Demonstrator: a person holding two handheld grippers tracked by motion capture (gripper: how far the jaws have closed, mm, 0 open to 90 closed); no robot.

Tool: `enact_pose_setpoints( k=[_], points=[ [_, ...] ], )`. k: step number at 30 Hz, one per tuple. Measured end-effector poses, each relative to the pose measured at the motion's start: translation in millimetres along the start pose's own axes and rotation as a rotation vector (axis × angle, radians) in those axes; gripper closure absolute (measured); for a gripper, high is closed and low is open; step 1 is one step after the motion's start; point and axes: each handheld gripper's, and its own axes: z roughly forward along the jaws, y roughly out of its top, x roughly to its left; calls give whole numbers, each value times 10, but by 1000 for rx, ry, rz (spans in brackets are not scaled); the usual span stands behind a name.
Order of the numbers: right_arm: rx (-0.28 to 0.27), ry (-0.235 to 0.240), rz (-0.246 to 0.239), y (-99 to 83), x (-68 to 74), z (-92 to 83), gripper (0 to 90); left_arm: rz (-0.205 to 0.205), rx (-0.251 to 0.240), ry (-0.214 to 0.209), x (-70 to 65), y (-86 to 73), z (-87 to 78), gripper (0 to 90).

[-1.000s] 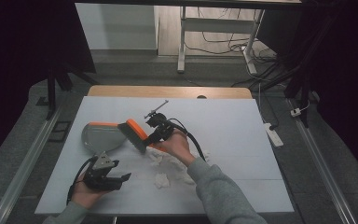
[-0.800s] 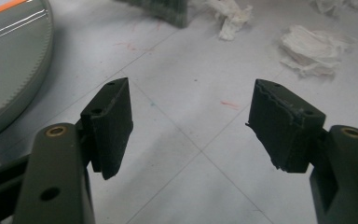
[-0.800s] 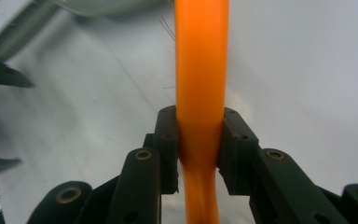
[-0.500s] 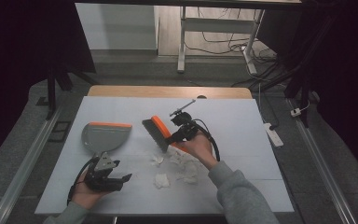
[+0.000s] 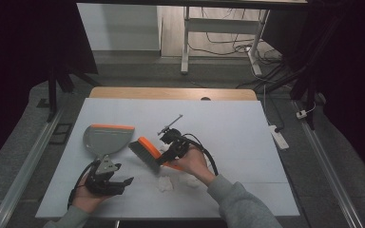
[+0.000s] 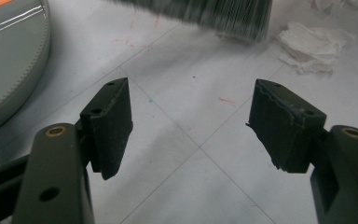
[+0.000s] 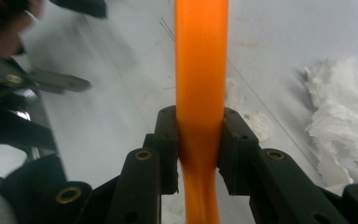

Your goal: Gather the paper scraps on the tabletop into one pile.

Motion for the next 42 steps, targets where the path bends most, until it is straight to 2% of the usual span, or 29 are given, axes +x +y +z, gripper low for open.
enact_pose_setpoints(
  k=[2,5,6,9,10,12,15,17,18,22,27,30,33,34,35,37,40,42],
  points=[
    [26,-60,-18,-6,-42,-7,713,-1,1,-4,5,-2,4,307],
    [22,-94,42,-73,-191,-127,713,-1,0,-6,7,-5,0,308],
    [21,-115,48,-114,-248,-177,713,0,0,-5,8,-5,-1,307],
    [8,-129,79,-243,-344,-313,713,0,2,-4,8,-1,8,307],
    [-3,-136,74,-271,-343,-359,713,0,4,-5,8,1,13,307],
    [-49,-122,71,-303,-294,-488,713,1,7,-5,6,4,15,306],
    [-121,-96,27,-325,-160,-715,713,-5,5,-3,10,2,7,305],
    [-135,-84,0,-345,-69,-805,713,-10,2,-2,23,-3,-8,305],
    [-125,-74,-9,-361,-25,-823,713,-13,-2,0,32,-9,-17,305],
    [-52,-35,-69,-476,171,-764,713,-40,-25,3,79,-50,-83,303],
    [66,18,-126,-608,378,-517,713,-86,-41,24,175,-99,-124,303],
    [119,32,-168,-612,442,-380,713,-92,-45,26,188,-107,-130,303],
    [179,16,-207,-570,486,-227,712,-90,-45,26,184,-101,-128,302],
    [198,2,-215,-551,496,-180,713,-90,-44,25,183,-101,-125,303],
    [191,-15,-222,-523,489,-166,713,-87,-43,26,182,-101,-123,303],
    [217,-61,-233,-464,425,-161,713,-86,-41,23,178,-101,-120,302],
    [206,-102,-183,-421,230,-218,713,-83,-40,20,175,-102,-116,302],
    [182,-166,-157,-425,114,-303,713,-84,-39,17,173,-103,-110,303]
  ],
)
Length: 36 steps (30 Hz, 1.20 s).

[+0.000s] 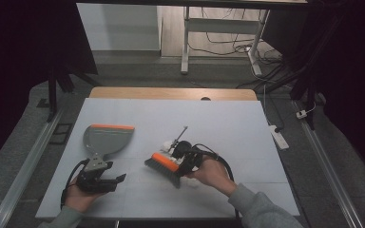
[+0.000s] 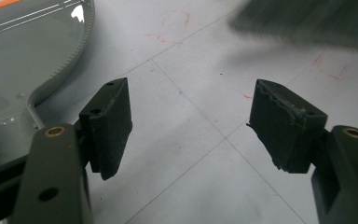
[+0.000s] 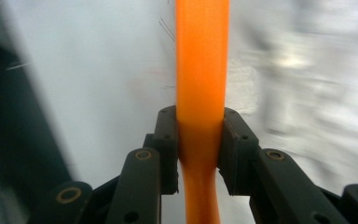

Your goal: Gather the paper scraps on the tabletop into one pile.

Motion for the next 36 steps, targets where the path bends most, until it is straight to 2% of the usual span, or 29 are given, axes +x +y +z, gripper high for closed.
enact_pose_setpoints(
  k=[2,3,5,6,9,12,16,20,21,23,24,25,26,27,30,32,35,36],
  points=[
    [-19,-47,26,-57,-101,-77,713,3,2,0,0,1,6,303],
    [-34,-61,23,-93,-129,-124,713,5,4,-1,0,1,8,303],
    [-70,-58,25,-160,-134,-255,713,2,5,-3,-1,0,15,302],
    [-97,-62,2,-193,-131,-336,713,2,6,-2,-1,1,17,303],
    [-156,-55,-7,-304,-111,-573,713,2,7,-3,-9,4,21,303],
    [-157,-29,-26,-446,-123,-695,713,6,8,-3,-28,8,22,303],
    [-81,-15,-81,-620,-59,-628,713,5,10,-4,-22,9,29,303],
    [-16,30,-134,-698,35,-465,713,6,12,-4,-25,11,37,303],
    [8,21,-151,-700,55,-416,713,6,12,-5,-29,11,38,303],
    [60,-27,-173,-685,62,-318,713,8,14,-4,-38,11,40,303],
    [57,-55,-191,-671,55,-300,713,9,14,-4,-41,10,43,303],
    [55,-52,-190,-642,29,-296,713,12,16,-4,-43,9,44,303],
    [59,-69,-201,-609,15,-292,713,12,17,-4,-44,9,45,303],
    [60,-100,-220,-575,-8,-281,713,12,17,-2,-44,9,45,303],
    [58,-121,-209,-472,-140,-251,713,8,16,-4,-40,7,46,304],
    [50,-145,-173,-427,-231,-246,713,10,16,-6,-37,5,49,305],
    [29,-183,-145,-417,-338,-266,713,14,19,-9,-43,5,59,304],
    [19,-181,-142,-430,-355,-279,713,15,19,-10,-43,5,58,304]
  ],
)
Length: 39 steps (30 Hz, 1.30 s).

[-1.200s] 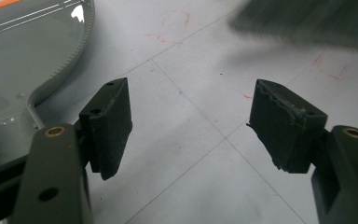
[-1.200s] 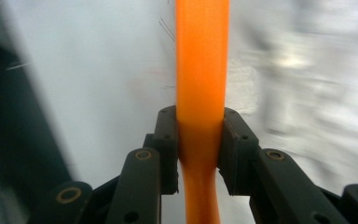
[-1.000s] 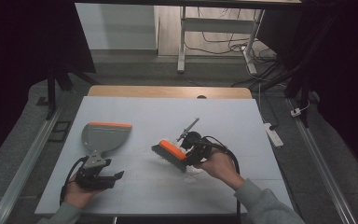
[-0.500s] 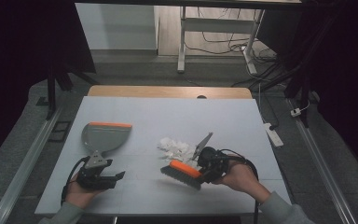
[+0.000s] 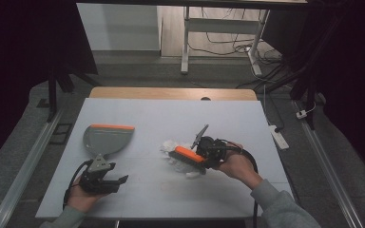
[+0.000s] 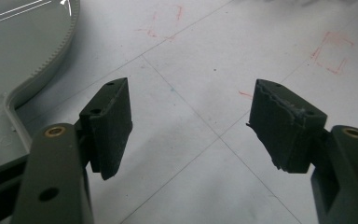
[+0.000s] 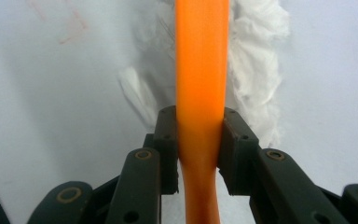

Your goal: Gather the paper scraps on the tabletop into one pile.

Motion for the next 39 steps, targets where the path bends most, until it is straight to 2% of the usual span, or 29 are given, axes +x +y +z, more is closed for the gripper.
enact_pose_setpoints(
  k=[2,3,4,6,9,11,12,15,17,19,22,23,26,30,32,34,35,37,39],
  points=[
    [-39,36,14,-42,9,-65,713,0,0,0,1,-1,-1,305],
    [-68,38,10,-67,17,-116,713,0,0,0,2,-1,-1,305],
    [-97,50,33,-92,38,-182,713,0,-1,1,0,-1,3,305],
    [-165,41,65,-159,28,-332,713,0,2,-1,-7,2,7,305],
    [-253,36,161,-287,-53,-547,712,7,2,-1,-18,7,7,305],
    [-263,10,279,-376,-149,-621,712,7,1,-1,-25,10,4,305],
    [-250,-7,327,-422,-202,-628,712,9,0,2,-29,11,2,305],
    [-144,-75,431,-553,-361,-529,713,8,-1,-1,-35,11,0,305],
    [-76,-88,475,-631,-450,-415,713,10,0,1,-29,11,2,305],
    [-35,-86,501,-677,-507,-309,713,10,1,-1,-25,12,8,305],
    [14,-95,512,-679,-555,-178,712,8,3,-3,-23,10,12,305],
    [6,-112,516,-668,-567,-157,713,8,3,-1,-24,10,13,305],
    [5,-76,534,-585,-591,-117,713,8,4,-3,-24,10,13,305],
    [28,-61,482,-339,-487,-40,713,10,5,-4,-25,12,19,305],
    [5,-34,467,-220,-434,-16,713,11,5,-4,-26,11,15,305],
    [-50,28,476,-133,-400,-14,713,10,3,-4,-23,8,7,305],
    [-66,42,470,-98,-382,-23,713,8,2,-4,-22,7,5,305],
    [-98,30,457,-67,-358,-80,713,7,1,-4,-23,4,4,306],
    [-146,39,472,-106,-378,-176,713,9,2,-5,-23,4,5,306]
  ],
)
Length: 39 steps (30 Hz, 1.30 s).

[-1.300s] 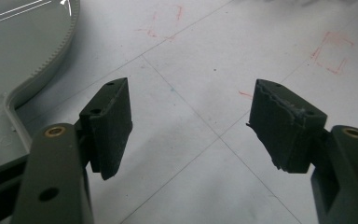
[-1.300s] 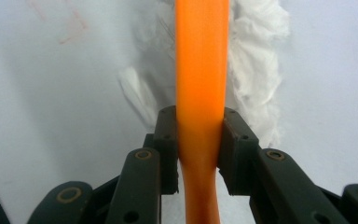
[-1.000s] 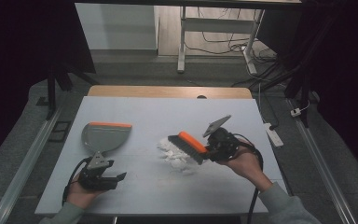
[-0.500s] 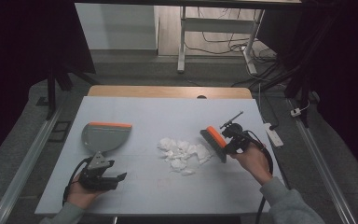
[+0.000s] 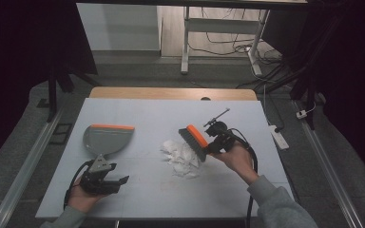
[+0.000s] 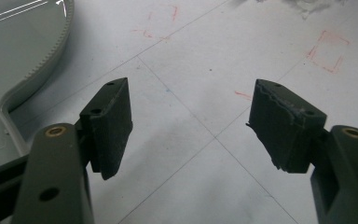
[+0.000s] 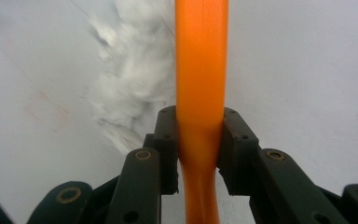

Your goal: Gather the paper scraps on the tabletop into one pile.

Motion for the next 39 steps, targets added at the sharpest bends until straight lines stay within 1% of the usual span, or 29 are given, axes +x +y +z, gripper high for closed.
enact_pose_setpoints(
  k=[4,7,9,10,11,12,13,15,16,18,20,21,22,24,26,27,28,30,31,32,33,34,35,36,39],
  points=[
    [-82,-18,20,-94,-103,-269,713,1,1,0,3,3,2,306],
    [-138,-12,29,-182,-158,-466,713,0,2,2,-4,6,7,306],
    [-160,-7,1,-235,-155,-560,713,0,1,3,-6,7,7,306],
    [-163,7,-17,-261,-144,-592,713,0,2,4,-6,7,7,306],
    [-157,19,-31,-284,-125,-607,713,-1,2,3,-5,7,7,306],
    [-145,27,-61,-303,-91,-605,713,1,1,5,-3,7,7,306],
    [-128,43,-98,-321,-43,-588,713,1,1,5,-2,7,6,306],
    [-89,71,-150,-350,75,-527,713,0,0,3,-2,7,5,306],
    [-72,85,-192,-360,136,-486,713,0,1,4,-2,7,5,306],
    [-34,119,-261,-371,258,-379,713,-1,1,4,-2,8,8,306],
    [7,138,-345,-370,383,-236,713,-2,2,5,1,9,11,306],
    [32,137,-389,-363,442,-158,713,-1,3,5,4,9,11,306],
    [55,130,-419,-354,499,-81,713,-2,3,2,7,9,10,306],
    [82,117,-471,-329,576,60,713,-4,1,3,11,7,7,306],
    [104,107,-496,-292,619,172,713,-5,-1,5,13,4,2,306],
    [83,99,-505,-266,620,194,713,-6,-1,4,16,3,0,306],
    [84,88,-509,-231,610,211,713,-8,-3,3,17,3,1,306],
    [74,49,-513,-177,572,237,713,-9,-3,3,23,5,-1,306],
    [67,46,-503,-157,538,238,713,-10,-5,2,24,5,-3,306],
    [58,53,-496,-144,502,229,713,-11,-7,2,24,5,-5,306],
    [40,53,-494,-139,473,208,713,-12,-8,1,26,6,-5,306],
    [28,57,-478,-143,455,168,713,-11,-8,0,26,7,-4,306],
    [4,71,-476,-148,430,115,713,-9,-9,-1,25,10,-1,306],
    [-26,78,-461,-161,413,43,713,-7,-8,-2,24,14,1,306],
    [-131,84,-390,-215,327,-200,713,-5,-6,-2,14,22,9,306]
  ],
)
